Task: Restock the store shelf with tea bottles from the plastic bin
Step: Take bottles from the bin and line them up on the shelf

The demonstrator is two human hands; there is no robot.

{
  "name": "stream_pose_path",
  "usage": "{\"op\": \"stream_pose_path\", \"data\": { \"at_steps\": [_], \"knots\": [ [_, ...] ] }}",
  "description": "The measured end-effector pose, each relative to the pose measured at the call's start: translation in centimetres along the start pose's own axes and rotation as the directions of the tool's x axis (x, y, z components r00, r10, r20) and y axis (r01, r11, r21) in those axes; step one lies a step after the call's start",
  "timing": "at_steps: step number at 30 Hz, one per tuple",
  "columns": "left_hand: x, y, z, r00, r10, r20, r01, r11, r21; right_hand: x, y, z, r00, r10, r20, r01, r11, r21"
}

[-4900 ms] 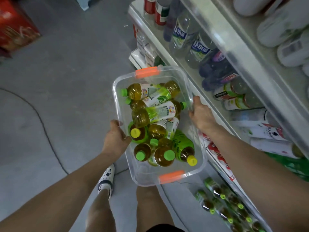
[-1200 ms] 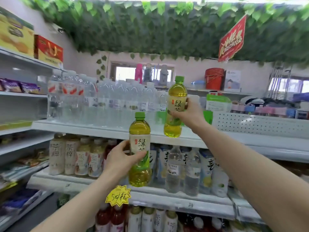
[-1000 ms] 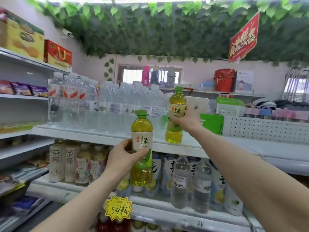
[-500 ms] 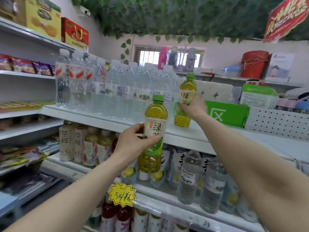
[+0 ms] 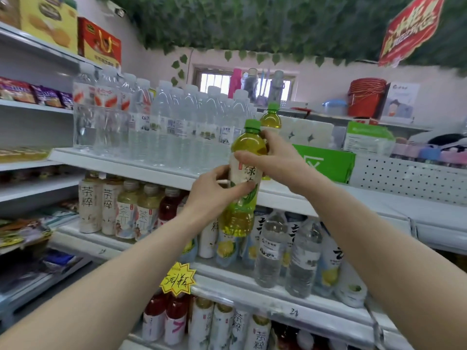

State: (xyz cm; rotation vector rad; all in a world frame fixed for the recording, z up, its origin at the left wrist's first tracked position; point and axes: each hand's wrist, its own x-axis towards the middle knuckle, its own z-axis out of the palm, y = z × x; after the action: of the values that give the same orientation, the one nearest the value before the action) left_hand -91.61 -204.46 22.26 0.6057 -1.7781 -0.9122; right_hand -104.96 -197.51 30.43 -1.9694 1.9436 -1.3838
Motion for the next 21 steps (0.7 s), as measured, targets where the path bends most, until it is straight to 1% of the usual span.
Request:
{"op": "stream_pose_path", "data": {
  "at_steps": [3,5,7,9,13,16,18,21],
  "knots": [
    [1.8,1.2,-0.5,0.998,0.054,0.021,-0.054,0.999,0.001,2.6,-1.0,-2.4,0.996,-0.019,-0.085,0.020,1.000,0.013],
    [2.5,1.3,-0.5,0.994,0.109,0.024,-0.110,0.989,0.095,4.4,-1.5,-4.0,0.986,-0.046,-0.157,0.044,0.999,-0.014],
    [2.8,0.9,-0.1,0.982,0.182,0.049,-0.188,0.953,0.238,5.9,-1.6,-5.1,0.978,-0.067,-0.199,0.054,0.996,-0.067],
    [3.0,0.1,0.6,0.973,0.209,0.103,-0.232,0.902,0.363,7.1,-1.0,-5.3,0.977,-0.064,-0.204,0.041,0.993,-0.115],
    [3.9,-1.4,2.3,0.957,0.191,0.218,-0.282,0.791,0.544,8.6,1.5,-4.7,0.980,-0.065,-0.188,0.017,0.968,-0.249],
    [4.8,-1.8,3.5,0.942,0.189,0.277,-0.322,0.738,0.593,9.8,3.2,-4.7,0.980,-0.083,-0.183,0.030,0.961,-0.276],
    [5.5,-1.9,4.1,0.931,0.192,0.310,-0.350,0.707,0.614,10.8,3.4,-5.1,0.976,-0.111,-0.186,0.040,0.937,-0.348],
    [6.1,-1.9,4.7,0.925,0.176,0.336,-0.361,0.680,0.638,12.1,3.6,-5.5,0.982,-0.139,-0.126,0.074,0.904,-0.420]
  ]
}}
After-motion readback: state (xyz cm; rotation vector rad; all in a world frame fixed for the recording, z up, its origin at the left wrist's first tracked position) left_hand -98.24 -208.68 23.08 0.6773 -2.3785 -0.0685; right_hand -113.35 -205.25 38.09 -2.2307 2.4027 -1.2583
